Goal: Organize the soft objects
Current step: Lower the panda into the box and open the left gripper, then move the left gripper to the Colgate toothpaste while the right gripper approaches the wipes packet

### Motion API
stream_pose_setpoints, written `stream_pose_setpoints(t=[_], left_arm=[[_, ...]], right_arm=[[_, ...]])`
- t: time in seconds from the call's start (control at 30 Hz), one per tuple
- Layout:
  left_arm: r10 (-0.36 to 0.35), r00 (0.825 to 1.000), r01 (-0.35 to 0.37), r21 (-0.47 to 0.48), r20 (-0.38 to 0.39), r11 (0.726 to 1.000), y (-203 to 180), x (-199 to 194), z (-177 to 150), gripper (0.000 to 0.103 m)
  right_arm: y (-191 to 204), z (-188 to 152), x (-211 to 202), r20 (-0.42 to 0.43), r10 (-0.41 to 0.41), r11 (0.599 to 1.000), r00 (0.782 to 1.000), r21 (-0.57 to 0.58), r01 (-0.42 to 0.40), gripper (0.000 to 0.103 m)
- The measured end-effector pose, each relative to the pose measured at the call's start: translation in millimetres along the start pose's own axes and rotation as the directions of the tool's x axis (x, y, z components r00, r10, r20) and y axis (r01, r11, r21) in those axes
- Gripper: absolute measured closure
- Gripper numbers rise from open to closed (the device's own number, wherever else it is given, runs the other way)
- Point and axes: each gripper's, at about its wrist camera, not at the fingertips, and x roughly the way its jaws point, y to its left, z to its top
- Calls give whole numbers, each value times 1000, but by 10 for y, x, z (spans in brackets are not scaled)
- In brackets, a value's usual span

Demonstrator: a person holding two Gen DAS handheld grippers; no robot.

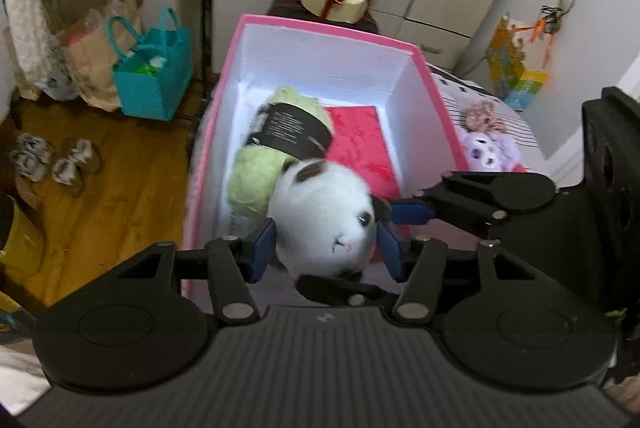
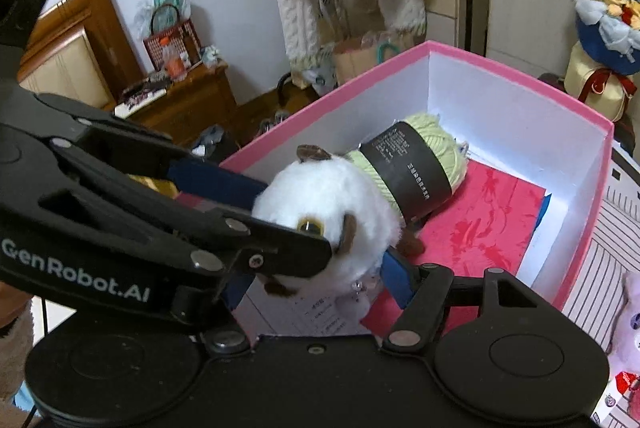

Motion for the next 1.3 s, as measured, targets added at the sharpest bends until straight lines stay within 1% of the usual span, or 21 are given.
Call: stream_pose_setpoints(t=[0.07, 0.17, 0.23, 0.33, 0.43, 0.63, 0.77, 0.9, 1.0, 1.2, 1.3], left_arm=[[55, 998, -55, 22, 24, 998, -37, -30, -13, 43], [74, 995, -78, 56, 62, 995, -87, -143, -45, 43], [68, 994, -74, 68, 87, 995, -113, -256, -69, 42], [49, 991, -60, 86, 127, 994, -168, -459, -101, 41], [35, 986, -55, 115, 166, 992, -273, -645, -149, 41], [-22, 976, -18, 180, 217, 983, -532, -942, -276, 41], [-82, 971, 32, 218, 223, 975, -728, -1051, -354, 41], [-125, 968, 64, 267, 218, 962, -959, -1099, -446, 41], [-159, 965, 91, 301, 209, 949, -1149, -1098, -496, 41], [-224, 960, 151, 367, 165, 918, -1551, -948, -540, 41], [-252, 958, 183, 381, 137, 906, -1722, -798, -531, 41]], right_arm=[[-24, -19, -34, 3, 1, 1000, 1000, -1, -1, 30], [-64, -47, -166, 25, 30, 999, 999, 14, -30, 29], [-108, -56, -311, 56, 48, 999, 997, 21, -50, 29], [-143, -125, -607, 109, 47, 999, 993, 20, -50, 29], [-167, -226, -946, 155, 14, 1000, 988, 15, -17, 29], [-269, -456, -1463, 196, -55, 998, 979, 31, 50, 29], [-377, -667, -1788, 222, -105, 994, 969, 60, 94, 29], [-469, -886, -2076, 242, -140, 988, 960, 92, 121, 29], [-532, -1078, -2265, 260, -181, 982, 949, 109, 158, 29], [-788, -1456, -2504, 266, -260, 961, 928, 164, 223, 29], [-933, -1615, -2519, 253, -288, 951, 924, 191, 244, 29]])
